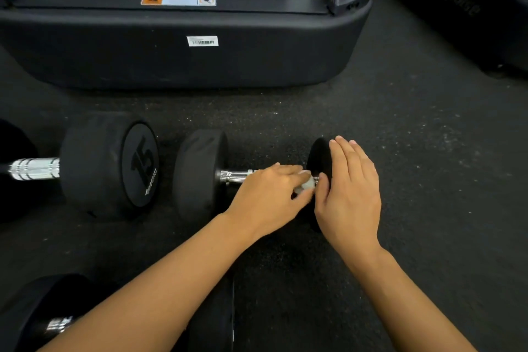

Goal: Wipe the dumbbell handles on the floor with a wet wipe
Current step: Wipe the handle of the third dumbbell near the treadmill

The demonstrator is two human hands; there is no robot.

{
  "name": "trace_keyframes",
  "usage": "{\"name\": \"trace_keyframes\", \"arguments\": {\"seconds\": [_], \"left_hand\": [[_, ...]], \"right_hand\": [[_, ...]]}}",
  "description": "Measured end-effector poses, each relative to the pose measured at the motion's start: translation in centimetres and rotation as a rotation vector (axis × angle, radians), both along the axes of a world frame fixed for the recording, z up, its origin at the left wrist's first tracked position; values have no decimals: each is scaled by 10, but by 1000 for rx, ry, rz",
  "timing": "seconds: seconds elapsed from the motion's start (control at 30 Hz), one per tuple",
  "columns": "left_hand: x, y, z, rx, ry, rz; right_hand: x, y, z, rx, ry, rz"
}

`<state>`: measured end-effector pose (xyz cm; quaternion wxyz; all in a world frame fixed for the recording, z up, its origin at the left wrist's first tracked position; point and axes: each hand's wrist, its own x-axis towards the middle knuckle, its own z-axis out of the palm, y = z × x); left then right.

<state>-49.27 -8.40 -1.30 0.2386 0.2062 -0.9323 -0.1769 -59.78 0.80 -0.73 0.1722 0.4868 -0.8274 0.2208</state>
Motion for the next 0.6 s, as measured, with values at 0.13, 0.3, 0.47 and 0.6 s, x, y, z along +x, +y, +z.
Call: {"name": "trace_keyframes", "arguments": {"seconds": [0.13,0.3,0.47,0.6], "left_hand": [[8,0,-6,54,21,-12],[-8,-11,1,150,-44,65],[2,-6,-13,-9,-3,-90],[-7,-3,-11,11,-12,-11]], "right_hand": [[1,1,-1,-17,-10,10],[1,0,2,7,-9,9],[4,4,1,-24,-4,9],[0,1,1,-23,-5,14]]}}
